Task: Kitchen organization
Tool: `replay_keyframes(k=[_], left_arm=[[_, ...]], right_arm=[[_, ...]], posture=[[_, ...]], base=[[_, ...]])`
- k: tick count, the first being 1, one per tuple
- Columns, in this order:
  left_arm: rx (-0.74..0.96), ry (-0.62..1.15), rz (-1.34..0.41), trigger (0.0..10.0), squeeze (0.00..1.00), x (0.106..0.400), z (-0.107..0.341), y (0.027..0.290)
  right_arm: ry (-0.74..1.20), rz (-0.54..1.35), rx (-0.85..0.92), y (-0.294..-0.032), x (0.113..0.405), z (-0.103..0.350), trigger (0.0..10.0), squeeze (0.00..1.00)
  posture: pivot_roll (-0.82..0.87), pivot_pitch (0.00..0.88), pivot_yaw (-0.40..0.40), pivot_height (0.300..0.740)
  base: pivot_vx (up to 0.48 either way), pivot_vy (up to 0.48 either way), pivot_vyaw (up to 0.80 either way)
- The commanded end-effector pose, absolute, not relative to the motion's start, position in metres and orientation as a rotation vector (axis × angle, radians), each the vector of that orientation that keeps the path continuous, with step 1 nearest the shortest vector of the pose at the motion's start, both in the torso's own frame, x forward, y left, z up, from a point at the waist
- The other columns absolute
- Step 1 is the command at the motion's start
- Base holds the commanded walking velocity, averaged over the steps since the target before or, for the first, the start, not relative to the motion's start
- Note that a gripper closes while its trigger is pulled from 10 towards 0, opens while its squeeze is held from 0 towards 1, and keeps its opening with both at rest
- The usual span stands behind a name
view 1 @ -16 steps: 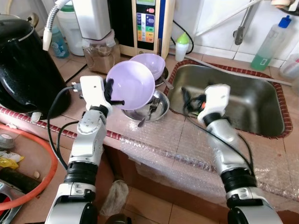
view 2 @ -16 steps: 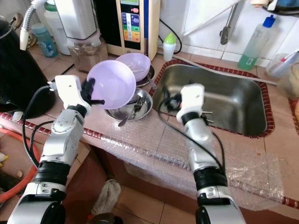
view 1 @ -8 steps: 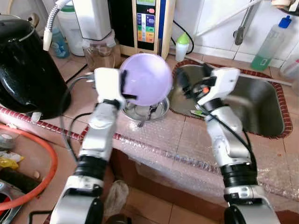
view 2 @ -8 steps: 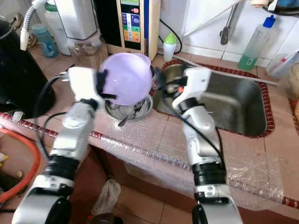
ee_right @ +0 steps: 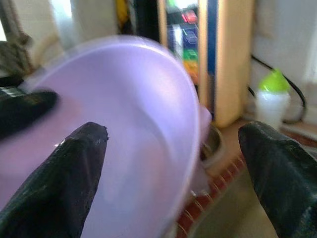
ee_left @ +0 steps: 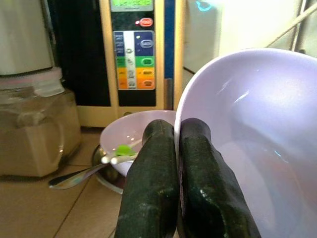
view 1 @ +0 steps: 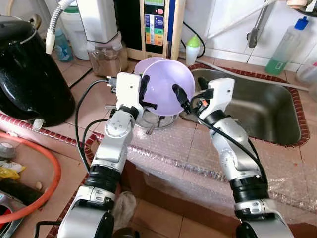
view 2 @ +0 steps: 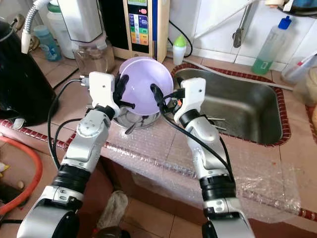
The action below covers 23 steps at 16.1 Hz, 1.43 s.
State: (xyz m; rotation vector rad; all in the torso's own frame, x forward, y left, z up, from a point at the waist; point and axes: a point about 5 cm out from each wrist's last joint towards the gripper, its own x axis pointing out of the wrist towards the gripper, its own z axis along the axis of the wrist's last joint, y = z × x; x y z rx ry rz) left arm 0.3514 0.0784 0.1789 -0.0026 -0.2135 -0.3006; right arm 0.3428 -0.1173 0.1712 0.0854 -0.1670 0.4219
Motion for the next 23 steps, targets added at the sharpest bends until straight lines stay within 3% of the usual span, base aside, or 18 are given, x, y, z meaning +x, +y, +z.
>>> replay_keyframes(k=[1, 2, 11, 22, 23], left_arm=[[0.007, -0.234, -0.32, 0.0, 0.0, 0.351, 0.182, 0.076], [0.007, -0.237, -0.322, 0.0, 0.0, 0.351, 0.182, 0.076], [0.045, -0.279, -0.344, 0.0, 0.0, 0.349, 0.186, 0.073], [0.083, -0.299, -0.358, 0.0, 0.0, 0.351, 0.188, 0.073], [0.085, -0.303, -0.364, 1.4, 0.0, 0.351, 0.189, 0.073]], right_arm=[[-0.12, 0.392, 0.072, -0.116, 0.349, 0.168, 3.2, 0.0], [-0.087, 0.376, 0.082, -0.112, 0.353, 0.165, 0.0, 0.0], [-0.008, 0.264, 0.297, -0.104, 0.374, 0.185, 0.0, 0.0], [0.11, 0.344, 0.315, -0.105, 0.373, 0.175, 0.0, 0.0], [0.111, 0.326, 0.318, -0.107, 0.374, 0.176, 0.0, 0.0]], posture=[[0.0, 0.0, 0.057, 0.74], [0.0, 0.0, 0.06, 0.74], [0.0, 0.0, 0.058, 0.74], [-0.01, 0.0, 0.056, 0.74], [0.0, 0.0, 0.045, 0.74]], base=[[0.0, 0.0, 0.0], [0.0, 0.0, 0.0], [0.0, 0.0, 0.0], [0.0, 0.0, 0.0], [0.0, 0.0, 0.0]])
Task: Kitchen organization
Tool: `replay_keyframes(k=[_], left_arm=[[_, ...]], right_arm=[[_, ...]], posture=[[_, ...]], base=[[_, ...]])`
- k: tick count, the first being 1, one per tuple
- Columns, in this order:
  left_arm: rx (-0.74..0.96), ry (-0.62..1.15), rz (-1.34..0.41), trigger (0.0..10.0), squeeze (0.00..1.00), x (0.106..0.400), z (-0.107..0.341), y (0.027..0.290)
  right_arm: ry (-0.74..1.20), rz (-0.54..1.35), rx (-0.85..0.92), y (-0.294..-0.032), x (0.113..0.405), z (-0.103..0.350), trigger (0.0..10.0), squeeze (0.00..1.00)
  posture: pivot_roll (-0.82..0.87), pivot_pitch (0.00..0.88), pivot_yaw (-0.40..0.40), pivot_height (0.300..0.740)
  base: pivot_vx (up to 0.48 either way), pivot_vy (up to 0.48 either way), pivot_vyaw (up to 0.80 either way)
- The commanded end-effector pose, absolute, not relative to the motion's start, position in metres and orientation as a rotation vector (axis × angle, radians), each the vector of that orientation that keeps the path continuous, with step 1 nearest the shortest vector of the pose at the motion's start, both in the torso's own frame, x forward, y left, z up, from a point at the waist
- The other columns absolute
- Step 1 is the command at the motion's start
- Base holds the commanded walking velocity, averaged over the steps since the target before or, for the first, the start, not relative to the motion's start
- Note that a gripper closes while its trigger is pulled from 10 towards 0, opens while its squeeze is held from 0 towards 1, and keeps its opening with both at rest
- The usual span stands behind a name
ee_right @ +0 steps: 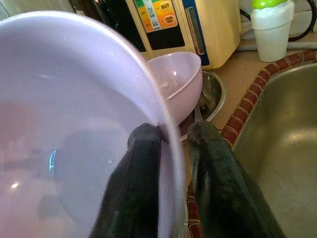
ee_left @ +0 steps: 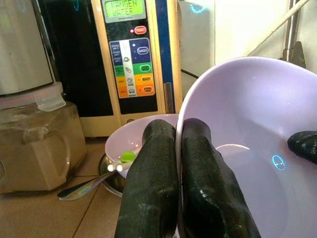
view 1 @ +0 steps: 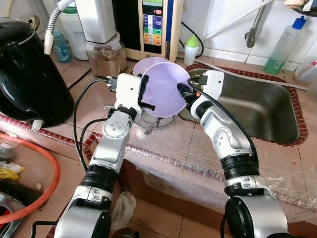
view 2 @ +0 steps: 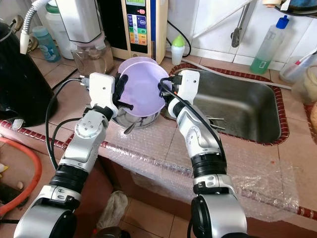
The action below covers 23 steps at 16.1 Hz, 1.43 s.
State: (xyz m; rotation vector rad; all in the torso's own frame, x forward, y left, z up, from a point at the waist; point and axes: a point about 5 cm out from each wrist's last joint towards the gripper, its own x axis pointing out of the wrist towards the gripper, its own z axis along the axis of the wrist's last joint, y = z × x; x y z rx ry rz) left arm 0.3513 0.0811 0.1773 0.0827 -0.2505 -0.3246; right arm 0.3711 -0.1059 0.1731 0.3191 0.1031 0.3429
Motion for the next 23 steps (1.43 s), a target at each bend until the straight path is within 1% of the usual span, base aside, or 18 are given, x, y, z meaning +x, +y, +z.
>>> replay_keyframes(k=[1, 3, 4, 5, 6, 8, 11, 12, 14, 16, 19, 20, 21, 22, 23], left_arm=[[0.11, -0.311, -0.37, 10.0, 0.0, 0.351, 0.19, 0.076], [0.125, -0.299, -0.364, 10.0, 0.0, 0.351, 0.185, 0.078], [0.128, -0.293, -0.359, 10.0, 0.0, 0.35, 0.183, 0.08], [0.132, -0.295, -0.36, 10.0, 0.06, 0.35, 0.184, 0.081], [0.122, -0.294, -0.365, 10.0, 1.0, 0.35, 0.185, 0.082], [0.114, -0.297, -0.377, 10.0, 1.0, 0.35, 0.185, 0.081], [0.099, -0.317, -0.403, 10.0, 1.0, 0.346, 0.186, 0.074], [0.099, -0.318, -0.409, 10.0, 1.0, 0.344, 0.186, 0.074], [0.1, -0.302, -0.406, 10.0, 1.0, 0.342, 0.181, 0.08], [0.111, -0.302, -0.406, 10.0, 1.0, 0.337, 0.181, 0.085], [0.114, -0.269, -0.383, 10.0, 1.0, 0.331, 0.17, 0.095], [0.122, -0.257, -0.373, 10.0, 1.0, 0.328, 0.166, 0.099], [0.128, -0.24, -0.358, 10.0, 1.0, 0.325, 0.162, 0.104], [0.13, -0.229, -0.354, 10.0, 1.0, 0.323, 0.159, 0.106], [0.142, -0.204, -0.353, 10.0, 1.0, 0.318, 0.152, 0.109]], right_arm=[[0.108, 0.312, 0.311, -0.11, 0.376, 0.179, 0.0, 0.0], [0.11, 0.303, 0.298, -0.113, 0.377, 0.177, 0.0, 0.0], [0.108, 0.276, 0.32, -0.116, 0.377, 0.176, 0.0, 0.0], [0.103, 0.275, 0.327, -0.115, 0.378, 0.177, 0.0, 0.0], [0.103, 0.274, 0.319, -0.113, 0.378, 0.176, 0.0, 0.0], [0.087, 0.254, 0.316, -0.114, 0.379, 0.178, 0.0, 0.0], [0.073, 0.13, 0.297, -0.129, 0.379, 0.173, 0.0, 0.0], [0.068, 0.124, 0.293, -0.131, 0.379, 0.173, 0.0, 0.0], [0.033, 0.074, 0.314, -0.14, 0.381, 0.178, 0.0, 0.0], [-0.059, 0.016, 0.332, -0.153, 0.382, 0.194, 0.0, 0.0], [-0.134, -0.128, 0.346, -0.185, 0.384, 0.201, 0.0, 0.0], [-0.166, -0.196, 0.281, -0.201, 0.382, 0.203, 0.0, 0.0], [-0.153, -0.268, 0.199, -0.215, 0.379, 0.198, 0.0, 0.0], [-0.131, -0.311, 0.146, -0.223, 0.378, 0.193, 0.0, 0.0], [-0.074, -0.391, 0.064, -0.237, 0.373, 0.178, 0.0, 0.0]], posture=[[0.0, 0.0, 0.045, 0.74], [0.01, 0.0, 0.047, 0.74], [0.02, 0.0, 0.04, 0.74], [0.02, 0.0, 0.042, 0.74], [0.02, 0.0, 0.048, 0.74], [0.01, 0.0, 0.053, 0.74], [0.0, 0.0, 0.056, 0.74], [-0.01, 0.0, 0.056, 0.74], [-0.01, 0.0, 0.059, 0.74], [0.01, 0.0, 0.049, 0.74], [0.02, 0.0, 0.04, 0.74], [0.02, 0.0, 0.039, 0.74], [0.02, 0.0, 0.04, 0.74], [0.02, 0.0, 0.04, 0.74], [0.02, 0.0, 0.041, 0.74]], base=[[0.0, 0.0, 0.0], [0.0, 0.0, 0.0], [0.0, 0.0, 0.0], [0.0, 0.0, 0.0], [0.0, 0.0, 0.0], [0.0, 0.0, 0.0], [0.0, 0.0, 0.0], [0.0, 0.0, 0.0], [0.0, 0.0, 0.0], [0.0, 0.0, 0.0], [0.0, 0.0, 0.0], [0.0, 0.0, 0.0], [0.0, 0.0, 0.0], [0.0, 0.0, 0.0], [0.0, 0.0, 0.0]])
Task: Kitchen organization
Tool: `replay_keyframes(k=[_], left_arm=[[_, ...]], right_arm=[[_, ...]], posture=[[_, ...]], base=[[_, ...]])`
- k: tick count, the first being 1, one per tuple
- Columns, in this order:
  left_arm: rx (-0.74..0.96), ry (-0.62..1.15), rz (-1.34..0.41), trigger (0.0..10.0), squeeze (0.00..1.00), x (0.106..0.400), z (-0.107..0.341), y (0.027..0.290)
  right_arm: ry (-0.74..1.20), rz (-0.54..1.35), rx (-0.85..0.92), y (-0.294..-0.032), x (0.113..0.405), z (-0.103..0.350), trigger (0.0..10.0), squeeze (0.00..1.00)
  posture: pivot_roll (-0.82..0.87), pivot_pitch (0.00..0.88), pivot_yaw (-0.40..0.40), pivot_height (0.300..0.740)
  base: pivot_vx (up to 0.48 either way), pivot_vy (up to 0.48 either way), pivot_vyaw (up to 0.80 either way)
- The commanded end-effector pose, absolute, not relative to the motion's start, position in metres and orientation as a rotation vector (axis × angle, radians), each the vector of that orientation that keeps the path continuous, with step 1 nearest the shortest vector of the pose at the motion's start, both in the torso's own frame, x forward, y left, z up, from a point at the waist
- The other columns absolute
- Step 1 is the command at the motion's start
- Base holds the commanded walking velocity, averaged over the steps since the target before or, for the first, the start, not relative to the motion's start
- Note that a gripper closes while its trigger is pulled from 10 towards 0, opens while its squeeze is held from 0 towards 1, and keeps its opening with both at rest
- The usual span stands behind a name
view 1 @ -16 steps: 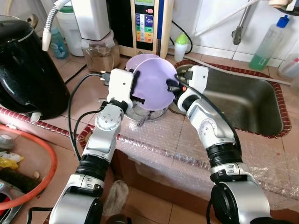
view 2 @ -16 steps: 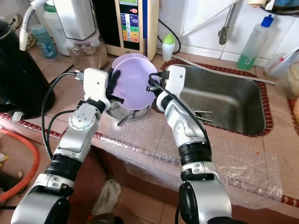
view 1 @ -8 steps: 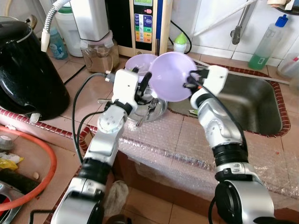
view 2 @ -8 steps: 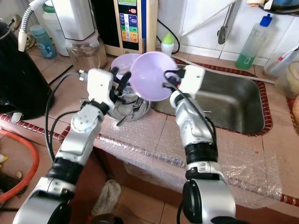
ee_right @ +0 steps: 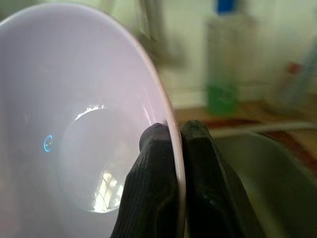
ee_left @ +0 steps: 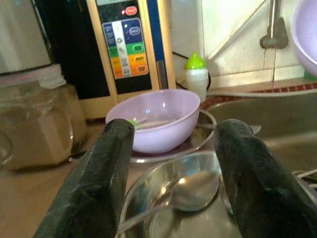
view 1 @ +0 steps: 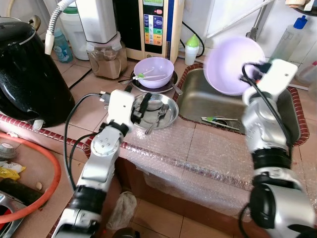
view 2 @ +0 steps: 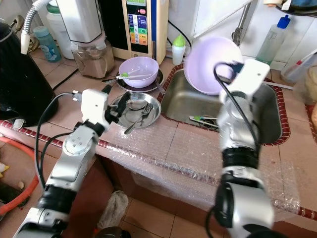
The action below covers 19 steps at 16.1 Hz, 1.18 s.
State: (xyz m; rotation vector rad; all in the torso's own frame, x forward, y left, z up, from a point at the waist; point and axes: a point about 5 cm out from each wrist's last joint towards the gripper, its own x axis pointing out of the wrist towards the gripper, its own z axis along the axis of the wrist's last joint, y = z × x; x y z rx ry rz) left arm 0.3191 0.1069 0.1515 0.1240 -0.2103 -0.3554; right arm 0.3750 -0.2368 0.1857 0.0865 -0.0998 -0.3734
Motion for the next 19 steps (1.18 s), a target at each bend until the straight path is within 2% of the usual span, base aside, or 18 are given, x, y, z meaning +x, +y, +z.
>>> replay_keyframes(k=[1, 4, 5, 7, 8, 9, 10, 11, 12, 13, 15, 16, 18, 19], left_arm=[[0.147, -0.193, -0.358, 10.0, 1.0, 0.316, 0.148, 0.109], [0.161, -0.164, -0.364, 10.0, 1.0, 0.311, 0.142, 0.11], [0.17, -0.158, -0.364, 10.0, 1.0, 0.31, 0.141, 0.111], [0.177, -0.155, -0.366, 10.0, 1.0, 0.309, 0.141, 0.11], [0.182, -0.154, -0.367, 10.0, 1.0, 0.309, 0.141, 0.109], [0.184, -0.153, -0.362, 10.0, 1.0, 0.31, 0.141, 0.109], [0.184, -0.153, -0.356, 10.0, 1.0, 0.31, 0.142, 0.109], [0.192, -0.154, -0.349, 10.0, 0.71, 0.309, 0.142, 0.11], [0.192, -0.152, -0.346, 10.0, 0.08, 0.309, 0.142, 0.11], [0.193, -0.151, -0.345, 10.0, 0.0, 0.308, 0.142, 0.111], [0.192, -0.145, -0.345, 10.0, 0.0, 0.307, 0.141, 0.111], [0.183, -0.139, -0.359, 10.0, 0.25, 0.306, 0.142, 0.111], [0.196, -0.138, -0.364, 10.0, 0.28, 0.306, 0.142, 0.111], [0.205, -0.145, -0.351, 10.0, 0.24, 0.307, 0.143, 0.113]], right_arm=[[-0.054, -0.421, 0.046, -0.243, 0.371, 0.17, 0.0, 0.0], [0.034, -0.472, -0.016, -0.254, 0.365, 0.143, 0.0, 0.0], [0.069, -0.502, -0.04, -0.257, 0.364, 0.136, 0.9, 0.0], [0.131, -0.514, -0.042, -0.258, 0.363, 0.124, 10.0, 0.0], [0.157, -0.52, -0.012, -0.257, 0.362, 0.119, 10.0, 0.62], [0.187, -0.522, 0.003, -0.256, 0.361, 0.113, 10.0, 1.0], [0.199, -0.521, 0.026, -0.254, 0.36, 0.11, 10.0, 1.0], [0.205, -0.512, 0.038, -0.251, 0.361, 0.108, 10.0, 1.0], [0.214, -0.511, 0.061, -0.249, 0.36, 0.106, 10.0, 1.0], [0.219, -0.508, 0.077, -0.248, 0.36, 0.104, 10.0, 1.0], [0.226, -0.504, 0.086, -0.247, 0.359, 0.102, 10.0, 1.0], [0.23, -0.499, 0.107, -0.246, 0.359, 0.1, 10.0, 1.0], [0.232, -0.493, 0.126, -0.246, 0.359, 0.099, 10.0, 1.0], [0.221, -0.476, 0.138, -0.243, 0.36, 0.1, 10.0, 1.0]], posture=[[0.02, 0.0, 0.042, 0.74], [0.02, 0.0, 0.048, 0.74], [0.02, 0.0, 0.052, 0.74], [0.02, 0.0, 0.052, 0.74], [0.03, 0.0, 0.051, 0.74], [0.03, 0.0, 0.05, 0.74], [0.03, 0.0, 0.048, 0.74], [0.04, 0.0, 0.047, 0.74], [0.04, 0.0, 0.047, 0.74], [0.04, 0.0, 0.046, 0.74], [0.04, 0.0, 0.045, 0.74], [0.04, 0.0, 0.046, 0.74], [0.04, 0.0, 0.046, 0.74], [0.04, 0.0, 0.047, 0.74]], base=[[0.0, 0.0, 0.0], [0.0, 0.0, 0.0], [0.0, 0.0, 0.0], [0.0, 0.0, 0.0], [0.0, 0.0, 0.0], [0.0, 0.0, 0.0], [0.0, 0.0, 0.0], [0.0, 0.0, 0.0], [0.0, 0.0, 0.0], [0.0, 0.0, 0.0], [0.0, 0.0, 0.0], [0.0, 0.0, 0.0], [0.0, 0.0, 0.0], [0.0, 0.0, 0.0]])
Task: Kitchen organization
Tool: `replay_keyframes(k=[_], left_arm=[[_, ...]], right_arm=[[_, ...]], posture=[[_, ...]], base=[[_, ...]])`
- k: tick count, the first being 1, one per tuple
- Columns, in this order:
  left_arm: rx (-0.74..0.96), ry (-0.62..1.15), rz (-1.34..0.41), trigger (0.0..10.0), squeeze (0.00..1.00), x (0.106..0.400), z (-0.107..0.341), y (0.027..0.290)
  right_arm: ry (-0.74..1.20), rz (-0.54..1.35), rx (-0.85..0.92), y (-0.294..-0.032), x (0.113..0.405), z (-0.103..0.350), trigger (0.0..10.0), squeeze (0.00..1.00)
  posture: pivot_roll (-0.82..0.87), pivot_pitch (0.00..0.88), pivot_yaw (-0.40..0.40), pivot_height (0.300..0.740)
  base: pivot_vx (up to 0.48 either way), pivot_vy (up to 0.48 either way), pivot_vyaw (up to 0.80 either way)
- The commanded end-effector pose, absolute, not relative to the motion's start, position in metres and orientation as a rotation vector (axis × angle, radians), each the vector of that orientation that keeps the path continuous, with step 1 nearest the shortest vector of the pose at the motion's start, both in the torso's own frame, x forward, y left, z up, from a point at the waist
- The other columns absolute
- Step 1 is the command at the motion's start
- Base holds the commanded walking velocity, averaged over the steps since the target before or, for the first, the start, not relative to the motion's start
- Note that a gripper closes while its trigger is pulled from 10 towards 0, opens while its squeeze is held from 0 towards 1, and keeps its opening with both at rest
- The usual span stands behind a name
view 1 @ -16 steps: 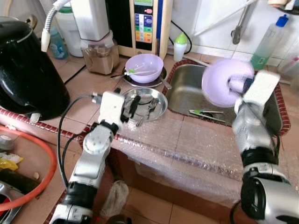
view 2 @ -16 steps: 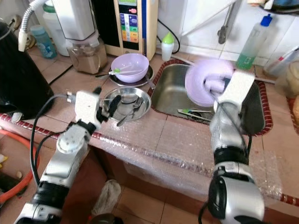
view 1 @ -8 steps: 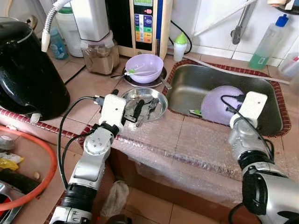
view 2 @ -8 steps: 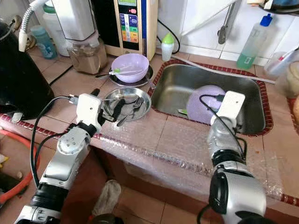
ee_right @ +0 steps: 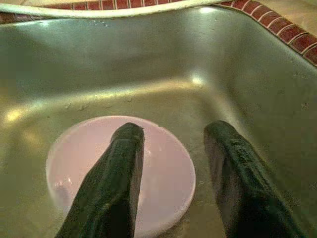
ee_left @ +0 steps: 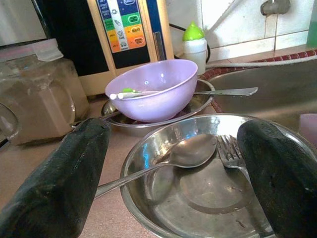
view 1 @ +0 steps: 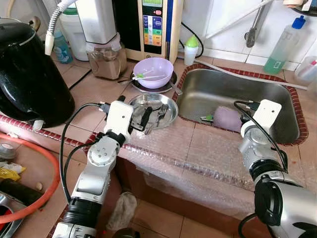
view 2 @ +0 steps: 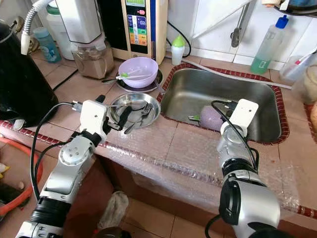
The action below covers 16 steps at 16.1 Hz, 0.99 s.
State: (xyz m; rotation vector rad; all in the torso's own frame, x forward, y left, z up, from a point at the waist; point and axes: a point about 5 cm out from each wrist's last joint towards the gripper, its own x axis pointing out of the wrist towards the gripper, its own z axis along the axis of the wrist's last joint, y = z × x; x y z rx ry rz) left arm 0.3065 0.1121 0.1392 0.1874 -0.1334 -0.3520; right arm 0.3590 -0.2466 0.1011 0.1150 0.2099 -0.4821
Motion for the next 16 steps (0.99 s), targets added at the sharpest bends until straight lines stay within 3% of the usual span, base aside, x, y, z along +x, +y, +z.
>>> replay_keyframes(k=[1, 2, 4, 6, 8, 9, 10, 11, 16], left_arm=[[0.21, -0.159, -0.319, 10.0, 0.12, 0.308, 0.146, 0.116], [0.213, -0.178, -0.274, 10.0, 0.0, 0.311, 0.15, 0.121], [0.171, -0.216, -0.137, 10.0, 0.0, 0.317, 0.16, 0.139], [0.119, -0.212, -0.086, 10.0, 1.0, 0.321, 0.161, 0.148], [0.055, -0.173, -0.032, 10.0, 1.0, 0.325, 0.157, 0.156], [0.039, -0.164, -0.017, 10.0, 0.74, 0.327, 0.156, 0.158], [-0.015, -0.133, 0.005, 10.0, 0.0, 0.33, 0.153, 0.16], [-0.079, -0.095, 0.04, 10.0, 0.0, 0.334, 0.148, 0.165], [-0.221, -0.021, 0.103, 10.0, 0.0, 0.346, 0.139, 0.166]], right_arm=[[0.204, -0.444, 0.136, -0.239, 0.361, 0.101, 10.0, 1.0], [0.186, -0.411, 0.121, -0.235, 0.363, 0.103, 10.0, 1.0], [0.153, -0.314, 0.106, -0.221, 0.362, 0.101, 10.0, 1.0], [0.117, -0.209, 0.076, -0.208, 0.361, 0.1, 10.0, 1.0], [0.058, -0.04, 0.094, -0.187, 0.36, 0.104, 10.0, 1.0], [0.05, 0.033, 0.116, -0.178, 0.358, 0.105, 10.0, 1.0], [0.014, 0.149, 0.138, -0.166, 0.354, 0.112, 10.0, 0.26], [-0.028, 0.285, 0.075, -0.154, 0.344, 0.12, 10.0, 0.0], [-0.06, 0.442, -0.016, -0.142, 0.319, 0.131, 10.0, 0.0]], posture=[[0.04, 0.0, 0.048, 0.74], [0.04, 0.0, 0.05, 0.74], [0.03, 0.0, 0.054, 0.74], [0.03, 0.0, 0.057, 0.74], [0.02, 0.0, 0.061, 0.74], [0.02, 0.0, 0.06, 0.74], [0.01, 0.0, 0.063, 0.74], [0.0, 0.0, 0.065, 0.74], [-0.01, 0.0, 0.066, 0.74]], base=[[0.0, 0.0, 0.0], [0.0, 0.0, 0.0], [0.0, 0.0, 0.0], [0.0, 0.0, 0.0], [0.0, 0.0, 0.0], [0.0, 0.0, 0.0], [0.0, 0.0, 0.0], [0.0, 0.0, 0.0], [0.0, 0.0, 0.0]])
